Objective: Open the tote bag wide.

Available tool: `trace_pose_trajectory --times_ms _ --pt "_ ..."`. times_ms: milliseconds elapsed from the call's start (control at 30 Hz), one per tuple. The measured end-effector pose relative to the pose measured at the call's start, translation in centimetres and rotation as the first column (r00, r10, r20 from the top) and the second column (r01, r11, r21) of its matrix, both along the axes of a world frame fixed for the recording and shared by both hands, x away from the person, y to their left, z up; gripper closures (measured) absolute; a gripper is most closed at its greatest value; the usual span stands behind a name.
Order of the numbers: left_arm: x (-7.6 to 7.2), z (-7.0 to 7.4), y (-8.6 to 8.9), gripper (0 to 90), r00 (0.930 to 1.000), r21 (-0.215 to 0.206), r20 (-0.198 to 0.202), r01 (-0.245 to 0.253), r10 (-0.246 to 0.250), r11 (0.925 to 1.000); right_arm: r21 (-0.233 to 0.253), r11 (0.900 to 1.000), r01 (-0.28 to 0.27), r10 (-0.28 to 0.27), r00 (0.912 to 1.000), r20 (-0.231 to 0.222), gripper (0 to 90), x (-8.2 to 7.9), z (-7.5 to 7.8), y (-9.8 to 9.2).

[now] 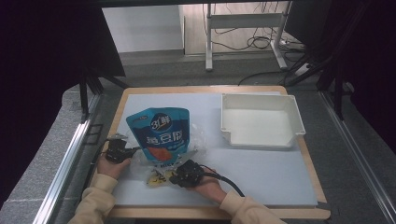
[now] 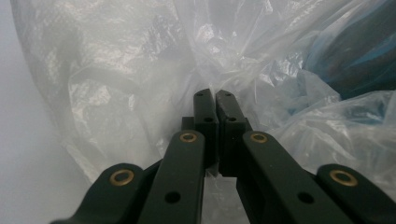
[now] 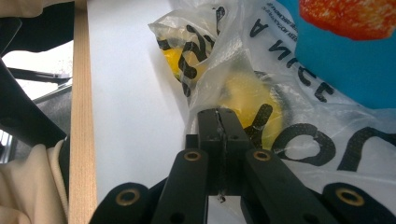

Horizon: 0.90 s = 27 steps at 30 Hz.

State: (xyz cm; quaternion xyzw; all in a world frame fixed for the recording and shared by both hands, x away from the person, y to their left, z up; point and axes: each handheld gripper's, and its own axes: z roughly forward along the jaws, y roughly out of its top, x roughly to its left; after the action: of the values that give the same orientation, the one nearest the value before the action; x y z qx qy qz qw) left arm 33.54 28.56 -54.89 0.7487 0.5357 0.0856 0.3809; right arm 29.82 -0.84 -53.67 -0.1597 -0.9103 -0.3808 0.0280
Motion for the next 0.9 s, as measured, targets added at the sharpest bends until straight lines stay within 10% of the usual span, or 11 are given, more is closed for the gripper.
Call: trace_pose_trajectory --times_ms 333,900 --pt "0.0 0.0 -0.1 89.1 1.0 0.006 0.002 -0.003 0.003 1.0 0.126 0.989 0.076 -0.084 0.9942 0.066 89.0 0.9 2.4 2.6" --pt "0.0 0.0 0.0 89.1 1.0 0.002 0.002 0.001 -0.001 1.0 0.0 1.0 -0.021 0.021 0.9994 0.029 89.1 -1.3 -0.4 3.7"
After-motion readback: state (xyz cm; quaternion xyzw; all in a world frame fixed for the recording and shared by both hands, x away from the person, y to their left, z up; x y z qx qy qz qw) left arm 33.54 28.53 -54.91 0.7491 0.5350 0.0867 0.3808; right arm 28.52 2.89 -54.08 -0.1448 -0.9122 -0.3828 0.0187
